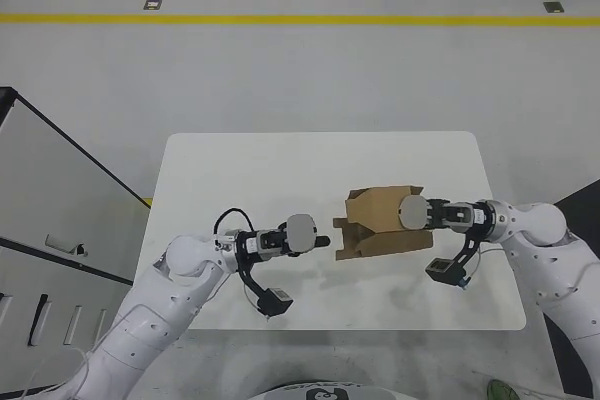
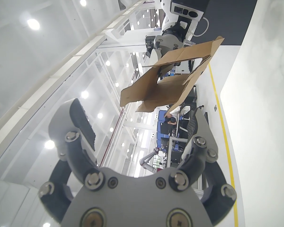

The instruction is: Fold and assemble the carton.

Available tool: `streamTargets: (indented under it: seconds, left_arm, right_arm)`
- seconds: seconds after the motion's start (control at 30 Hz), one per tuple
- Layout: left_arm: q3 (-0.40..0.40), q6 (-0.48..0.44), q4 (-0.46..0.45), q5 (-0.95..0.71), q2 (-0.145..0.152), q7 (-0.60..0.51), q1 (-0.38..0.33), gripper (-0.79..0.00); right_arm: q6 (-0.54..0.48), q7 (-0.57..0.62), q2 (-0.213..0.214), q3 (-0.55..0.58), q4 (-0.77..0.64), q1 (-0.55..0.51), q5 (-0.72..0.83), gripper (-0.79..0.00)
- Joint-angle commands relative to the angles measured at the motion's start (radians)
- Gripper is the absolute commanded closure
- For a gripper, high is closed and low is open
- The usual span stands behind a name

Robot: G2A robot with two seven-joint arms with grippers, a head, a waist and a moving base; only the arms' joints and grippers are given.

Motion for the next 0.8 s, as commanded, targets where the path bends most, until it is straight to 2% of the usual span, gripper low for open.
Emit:
streamTargets:
  seconds: [0.0, 0.43, 0.77]
  left_arm:
    - [0.011, -0.004, 0.002, -0.007, -0.001, 0.005, 0.005, -0.785]
    - [0.101, 0.001, 0.008, -0.069, -0.019, 0.044, -0.022, -0.785]
    - [0.118, 0.009, 0.016, -0.067, -0.024, 0.037, -0.040, -0.785]
  right_arm:
    - [0.003, 0.003, -0.002, 0.005, -0.003, -0.005, 0.009, 0.000]
    - [0.017, 0.017, -0.011, 0.029, -0.012, -0.036, -0.009, 0.000]
    - [-0.019, -0.019, -0.019, 0.025, -0.022, -0.043, -0.002, 0.000]
